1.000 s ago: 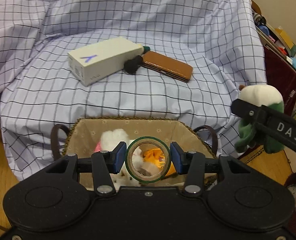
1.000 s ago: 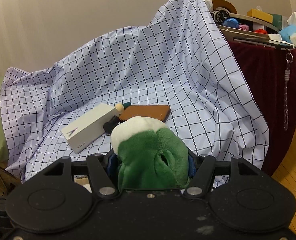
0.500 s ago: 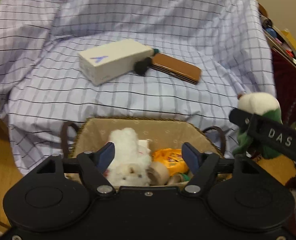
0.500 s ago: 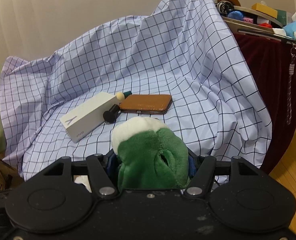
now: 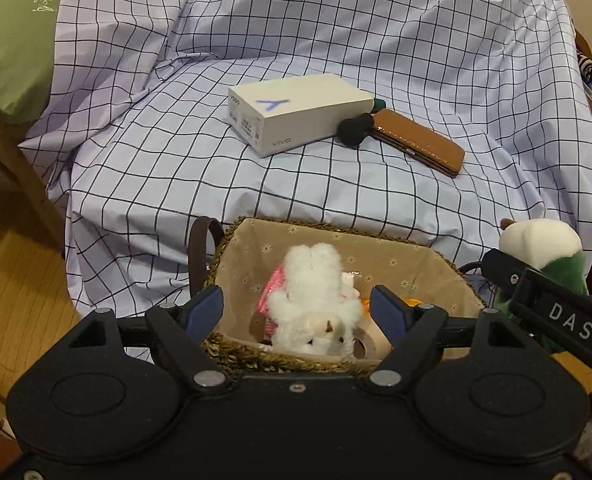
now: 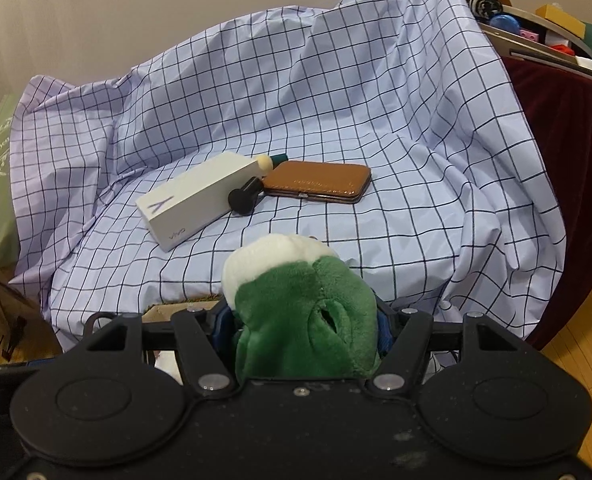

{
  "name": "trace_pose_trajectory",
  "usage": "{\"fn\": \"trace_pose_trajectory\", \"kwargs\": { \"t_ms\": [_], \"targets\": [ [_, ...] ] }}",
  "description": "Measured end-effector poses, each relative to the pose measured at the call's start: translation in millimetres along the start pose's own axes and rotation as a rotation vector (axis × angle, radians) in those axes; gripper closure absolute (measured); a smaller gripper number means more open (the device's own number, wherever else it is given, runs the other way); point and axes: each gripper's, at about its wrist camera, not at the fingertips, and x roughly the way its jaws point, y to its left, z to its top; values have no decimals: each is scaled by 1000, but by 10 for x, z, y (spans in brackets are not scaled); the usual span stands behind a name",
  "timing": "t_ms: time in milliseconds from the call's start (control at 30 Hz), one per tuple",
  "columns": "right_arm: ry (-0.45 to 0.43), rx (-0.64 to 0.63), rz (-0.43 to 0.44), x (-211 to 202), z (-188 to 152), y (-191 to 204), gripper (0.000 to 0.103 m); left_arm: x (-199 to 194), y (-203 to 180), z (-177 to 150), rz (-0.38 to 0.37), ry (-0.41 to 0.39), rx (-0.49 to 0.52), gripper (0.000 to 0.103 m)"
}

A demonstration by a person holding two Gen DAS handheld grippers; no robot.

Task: Organize soft objects
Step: 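Open the right tool to drop the turtle into the basket while the left tool holds the tape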

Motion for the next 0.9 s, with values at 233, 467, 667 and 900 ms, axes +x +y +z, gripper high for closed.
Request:
{"fn": "trace_pose_trajectory", "kwargs": {
  "t_ms": [233,467,667,900],
  "targets": [
    [13,-13,9,19,-23,31,37,-22,14,-11,20,-7,0,25],
    [20,-13,26,20,-22,24,33,-24,31,-4,38,-14,-2,25],
    [20,-2,37,17,-20,4,31,-31,36,-2,50,-22,-1,24],
    [6,-9,45,-8,-11,21,31,-36,34,2,51,-25,3,24]
  ]
}}
